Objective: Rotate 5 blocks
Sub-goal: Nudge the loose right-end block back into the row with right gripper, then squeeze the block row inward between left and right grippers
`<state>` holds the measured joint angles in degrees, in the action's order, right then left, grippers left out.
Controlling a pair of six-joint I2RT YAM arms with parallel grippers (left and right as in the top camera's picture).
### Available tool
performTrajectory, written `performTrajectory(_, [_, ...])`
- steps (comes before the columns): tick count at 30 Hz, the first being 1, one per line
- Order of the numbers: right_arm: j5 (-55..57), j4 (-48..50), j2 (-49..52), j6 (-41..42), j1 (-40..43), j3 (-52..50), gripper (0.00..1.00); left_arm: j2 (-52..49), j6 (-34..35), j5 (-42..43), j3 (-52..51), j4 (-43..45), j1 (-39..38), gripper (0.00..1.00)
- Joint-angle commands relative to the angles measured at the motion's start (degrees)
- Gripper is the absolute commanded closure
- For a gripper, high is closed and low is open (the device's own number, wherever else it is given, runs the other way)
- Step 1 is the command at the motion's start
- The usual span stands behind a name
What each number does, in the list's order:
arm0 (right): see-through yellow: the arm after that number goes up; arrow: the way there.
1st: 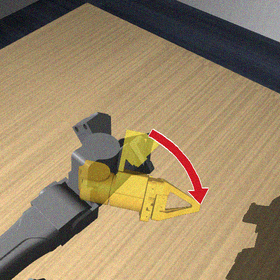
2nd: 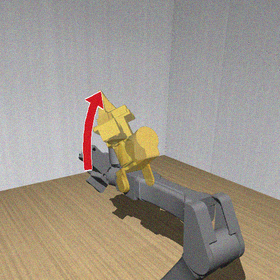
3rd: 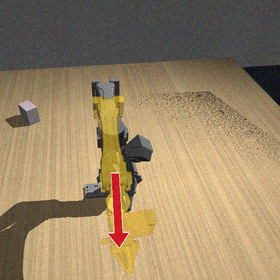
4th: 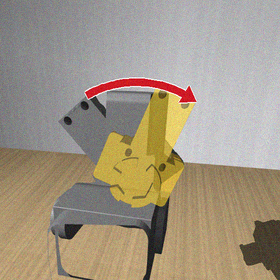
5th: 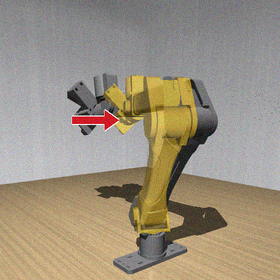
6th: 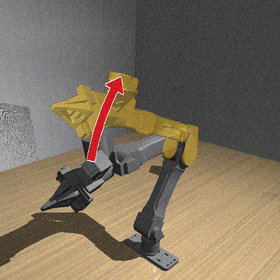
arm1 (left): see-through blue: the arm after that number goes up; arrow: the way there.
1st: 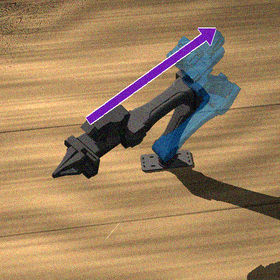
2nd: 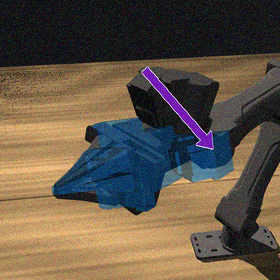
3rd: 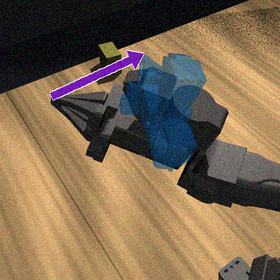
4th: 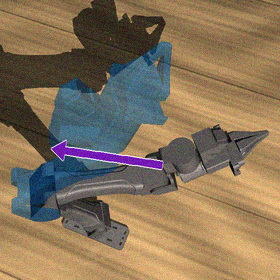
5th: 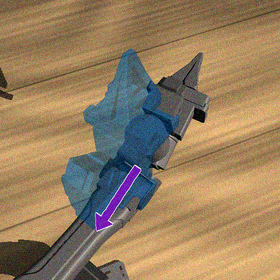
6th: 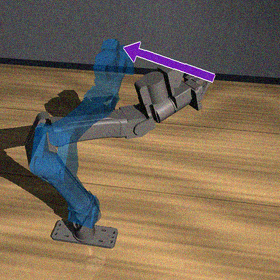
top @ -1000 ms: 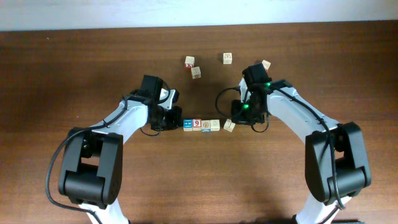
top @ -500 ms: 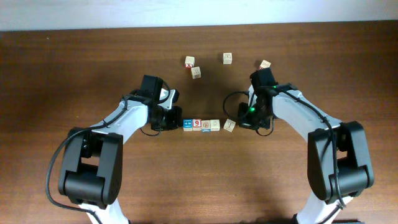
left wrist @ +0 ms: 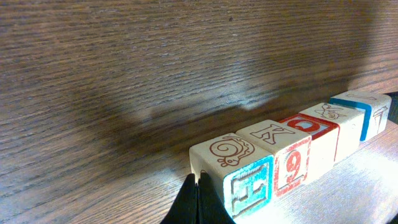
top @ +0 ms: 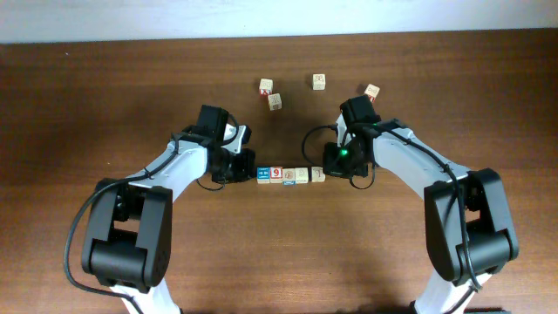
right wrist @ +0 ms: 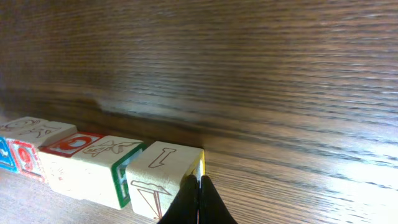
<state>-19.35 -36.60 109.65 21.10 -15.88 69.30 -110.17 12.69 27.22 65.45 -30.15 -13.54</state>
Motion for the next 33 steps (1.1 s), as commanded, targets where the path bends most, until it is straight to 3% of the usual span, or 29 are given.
performTrajectory(1, [-0.96,0.59,0.61,0.46,-1.6,-0.31,0.96,-0.39,0.13,1.01,0.83,0.17,-0.17,1.0])
performTrajectory(10, [-1.66,1.31,1.11,0.63,-1.64,-0.31,0.96,-0.39,0.13,1.01,0.83,0.15,-0.17,1.0])
performTrajectory(18, [-12.57,0.5,1.11,-7.23,5.2,-1.42,0.96,-0.39,0.13,0.98,0.83,0.15,-0.17,1.0])
performTrajectory(33, [-19.91,2.62,4.55,-8.7,5.77,-2.51,0.96,-0.39,0.13,1.03,0.83,0.13,-0.17,1.0])
